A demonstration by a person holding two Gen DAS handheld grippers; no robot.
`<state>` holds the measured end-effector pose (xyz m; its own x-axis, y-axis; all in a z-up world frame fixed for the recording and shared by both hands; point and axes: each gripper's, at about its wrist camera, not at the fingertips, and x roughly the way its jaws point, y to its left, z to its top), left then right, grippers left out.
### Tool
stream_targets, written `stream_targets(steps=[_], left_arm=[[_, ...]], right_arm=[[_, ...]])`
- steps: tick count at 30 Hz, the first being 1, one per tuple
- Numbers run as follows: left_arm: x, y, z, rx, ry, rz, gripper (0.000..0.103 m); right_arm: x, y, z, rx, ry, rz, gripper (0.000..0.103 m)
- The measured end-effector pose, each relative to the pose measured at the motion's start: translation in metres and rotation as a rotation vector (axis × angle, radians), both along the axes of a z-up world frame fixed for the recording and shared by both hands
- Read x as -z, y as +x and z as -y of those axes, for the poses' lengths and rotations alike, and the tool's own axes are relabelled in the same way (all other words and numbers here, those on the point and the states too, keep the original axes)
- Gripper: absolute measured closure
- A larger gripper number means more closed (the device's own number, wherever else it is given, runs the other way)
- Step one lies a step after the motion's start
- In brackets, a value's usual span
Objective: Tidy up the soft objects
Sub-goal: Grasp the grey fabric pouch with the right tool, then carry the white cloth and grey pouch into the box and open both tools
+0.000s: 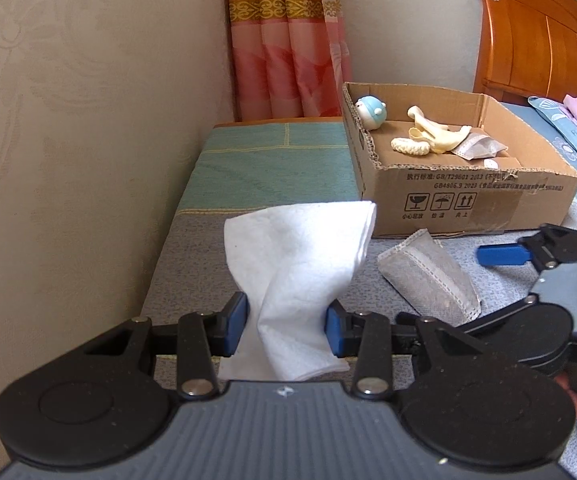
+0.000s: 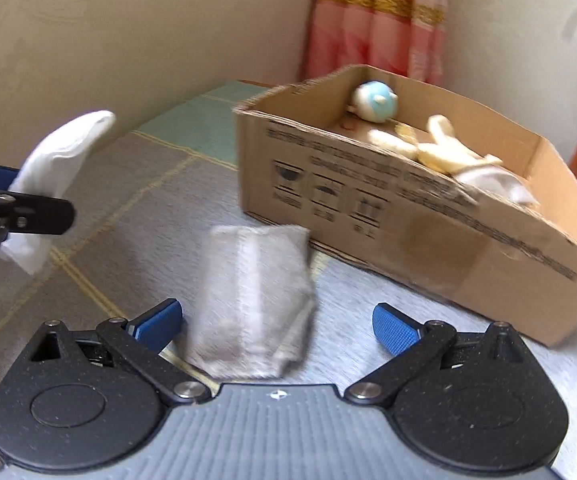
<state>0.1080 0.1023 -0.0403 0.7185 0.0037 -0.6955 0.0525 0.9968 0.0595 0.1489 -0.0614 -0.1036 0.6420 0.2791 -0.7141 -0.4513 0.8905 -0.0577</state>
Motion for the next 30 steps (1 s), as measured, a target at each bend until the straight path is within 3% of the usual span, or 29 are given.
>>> stream_targets(steps=[6,18,30], left_arm=[[0.001,0.001,-0.001,-0.006,0.003,-0.004,0.064],[0.001,0.001,0.002,0.007,0.014,-0.007,0.064],[-0.014,-0.015,0.021,0.062,0.048,0.023,0.063]], right_arm=[[-0.001,0.006,-0.010,-0.036,0.041,0.009,0.017],[-0.011,-0.001,-0.007,-0.020,0.026,0.047,0.067],[-0.039,-0.033,0.019,-0.049,0.002,0.047,0.068]])
